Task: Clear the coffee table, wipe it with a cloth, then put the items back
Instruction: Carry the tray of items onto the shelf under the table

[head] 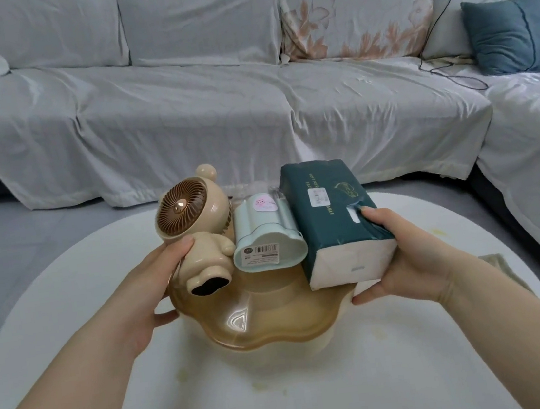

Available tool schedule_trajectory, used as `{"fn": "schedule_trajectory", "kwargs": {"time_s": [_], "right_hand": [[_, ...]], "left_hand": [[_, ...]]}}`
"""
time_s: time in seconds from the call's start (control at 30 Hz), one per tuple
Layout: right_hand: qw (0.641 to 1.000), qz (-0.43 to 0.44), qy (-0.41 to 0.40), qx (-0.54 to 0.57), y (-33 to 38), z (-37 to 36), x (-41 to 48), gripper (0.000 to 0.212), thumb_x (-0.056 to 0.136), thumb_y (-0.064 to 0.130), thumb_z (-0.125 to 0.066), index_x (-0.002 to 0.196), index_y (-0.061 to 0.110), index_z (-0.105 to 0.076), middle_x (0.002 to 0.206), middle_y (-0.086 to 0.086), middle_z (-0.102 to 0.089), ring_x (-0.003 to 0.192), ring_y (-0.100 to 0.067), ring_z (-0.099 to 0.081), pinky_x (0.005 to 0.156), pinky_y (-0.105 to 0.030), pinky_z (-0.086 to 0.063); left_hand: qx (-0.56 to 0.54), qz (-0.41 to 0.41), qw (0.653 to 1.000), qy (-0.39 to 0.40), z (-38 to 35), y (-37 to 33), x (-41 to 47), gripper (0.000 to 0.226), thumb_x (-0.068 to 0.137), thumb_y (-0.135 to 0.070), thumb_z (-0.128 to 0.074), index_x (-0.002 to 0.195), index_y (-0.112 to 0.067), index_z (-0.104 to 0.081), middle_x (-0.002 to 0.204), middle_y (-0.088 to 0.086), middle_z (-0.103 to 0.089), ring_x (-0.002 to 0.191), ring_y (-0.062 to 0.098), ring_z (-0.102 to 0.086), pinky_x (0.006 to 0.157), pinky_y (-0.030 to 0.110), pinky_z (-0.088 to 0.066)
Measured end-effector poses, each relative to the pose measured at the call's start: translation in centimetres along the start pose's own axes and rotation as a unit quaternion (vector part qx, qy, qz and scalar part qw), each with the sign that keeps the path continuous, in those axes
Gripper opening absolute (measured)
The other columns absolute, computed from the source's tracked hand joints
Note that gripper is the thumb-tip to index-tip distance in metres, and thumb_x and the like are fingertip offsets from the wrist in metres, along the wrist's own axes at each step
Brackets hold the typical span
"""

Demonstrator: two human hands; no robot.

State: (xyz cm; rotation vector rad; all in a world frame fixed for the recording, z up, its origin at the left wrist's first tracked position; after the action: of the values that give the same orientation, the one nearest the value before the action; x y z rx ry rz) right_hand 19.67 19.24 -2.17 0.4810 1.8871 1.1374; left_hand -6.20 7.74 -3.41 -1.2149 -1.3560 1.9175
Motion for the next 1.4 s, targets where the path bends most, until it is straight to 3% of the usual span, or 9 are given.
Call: {"fn": "schedule_trajectory", "kwargs": {"time_s": [0.2, 0.4, 0.73, 0.8, 0.9, 0.93, 1.07, 1.27, 1.4], "right_hand": [[0.999, 0.036, 0.032, -0.02, -2.5, -2.9, -3.0, 0.049, 0.053, 0.048, -0.057, 0.098, 0.03, -0.063, 0.076, 0.001, -0.073, 0.075, -0.021, -0.065, 0.076, -0.054, -0.047], [0.993, 0.095, 0.067, -0.024, -6.2, -7.1, -6.4, 0.04, 0.059, 0.047, -0.053, 0.093, 0.032, -0.067, 0.08, 0.0, -0.072, 0.071, -0.02, -0.067, 0.072, -0.052, -0.05], [0.996, 0.071, 0.061, -0.012, -10.6, -11.8, -14.7, 0.041, 0.057, 0.047, -0.057, 0.094, 0.032, -0.069, 0.083, -0.001, -0.072, 0.072, -0.022, -0.068, 0.068, -0.052, -0.054], [0.994, 0.084, 0.074, -0.016, -11.3, -11.7, -15.6, 0.046, 0.046, 0.047, -0.069, 0.09, 0.032, -0.071, 0.083, -0.002, -0.073, 0.072, -0.022, -0.069, 0.068, -0.053, -0.055], [0.99, 0.103, 0.097, -0.027, -13.6, -10.9, -17.3, 0.065, 0.029, 0.048, -0.083, 0.091, 0.032, -0.071, 0.087, -0.003, -0.074, 0.075, -0.022, -0.069, 0.073, -0.056, -0.052], [0.989, 0.099, 0.106, -0.025, -14.3, -10.6, -17.8, 0.066, 0.029, 0.048, -0.083, 0.092, 0.031, -0.071, 0.088, -0.003, -0.074, 0.076, -0.022, -0.069, 0.073, -0.055, -0.052], [0.987, 0.061, 0.146, 0.003, -17.1, -10.2, -19.1, 0.063, 0.034, 0.045, -0.083, 0.094, 0.028, -0.071, 0.093, -0.005, -0.074, 0.079, -0.024, -0.069, 0.069, -0.053, -0.055], [0.983, 0.042, 0.172, -0.053, -20.5, -12.1, -19.0, 0.036, 0.06, 0.047, -0.063, 0.088, 0.028, -0.072, 0.093, -0.005, -0.072, 0.084, -0.023, -0.063, 0.084, -0.049, -0.049], [0.976, 0.037, 0.199, -0.085, -22.3, -13.7, -18.8, 0.035, 0.058, 0.049, -0.059, 0.084, 0.031, -0.072, 0.089, -0.001, -0.073, 0.08, -0.017, -0.065, 0.075, -0.037, -0.054]], "left_hand": [[0.01, -0.021, 1.0, 0.0, 2.4, 1.7, -3.0, 0.018, 0.078, -0.051, -0.051, 0.08, -0.036, -0.061, 0.088, -0.006, -0.062, 0.082, 0.015, -0.055, 0.06, 0.032, -0.039], [-0.004, -0.082, 0.997, -0.007, 6.5, 4.2, -6.5, 0.019, 0.075, -0.051, -0.054, 0.065, -0.037, -0.063, 0.077, -0.006, -0.061, 0.075, 0.014, -0.055, 0.059, 0.032, -0.039], [0.008, -0.066, 0.998, 0.024, 10.2, 7.4, -15.9, 0.018, 0.076, -0.049, -0.053, 0.075, -0.034, -0.063, 0.087, -0.003, -0.063, 0.077, 0.015, -0.057, 0.061, 0.033, -0.042], [0.003, -0.074, 0.997, 0.028, 9.9, 8.3, -17.1, 0.017, 0.076, -0.049, -0.053, 0.079, -0.035, -0.062, 0.092, -0.001, -0.063, 0.079, 0.015, -0.056, 0.063, 0.033, -0.043], [-0.007, -0.1, 0.994, 0.046, 8.9, 10.6, -19.8, 0.017, 0.082, -0.035, -0.053, 0.096, -0.033, -0.061, 0.121, 0.011, -0.058, 0.083, 0.019, -0.051, 0.062, 0.025, -0.039], [-0.007, -0.103, 0.994, 0.041, 8.6, 11.0, -20.6, 0.021, 0.08, -0.03, -0.056, 0.1, -0.03, -0.06, 0.123, 0.013, -0.056, 0.084, 0.02, -0.049, 0.061, 0.024, -0.037], [-0.01, -0.057, 0.998, -0.008, 8.3, 13.4, -24.0, 0.039, 0.044, -0.052, -0.058, 0.079, -0.035, -0.063, 0.093, -0.001, -0.065, 0.082, 0.018, -0.057, 0.066, 0.035, -0.042], [-0.104, -0.032, 0.991, -0.081, 9.8, 18.0, -25.7, 0.027, 0.085, -0.028, -0.047, 0.109, -0.018, -0.054, 0.109, 0.006, -0.051, 0.097, 0.025, -0.046, 0.081, 0.038, -0.035], [-0.085, -0.033, 0.985, -0.146, 12.7, 21.0, -26.9, 0.019, 0.085, -0.031, -0.045, 0.076, -0.03, -0.061, 0.082, -0.002, -0.061, 0.075, 0.018, -0.053, 0.062, 0.034, -0.039]]}}
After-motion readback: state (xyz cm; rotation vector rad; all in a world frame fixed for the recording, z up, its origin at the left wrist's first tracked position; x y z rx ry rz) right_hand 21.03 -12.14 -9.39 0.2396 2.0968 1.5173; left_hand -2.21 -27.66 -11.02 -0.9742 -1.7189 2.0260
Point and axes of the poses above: each hand's wrist, its own x-axis towards the middle knuckle, its own z-axis out of the back of the hand, y = z × x, the point moved 5 cm from there along x, towards the middle knuckle
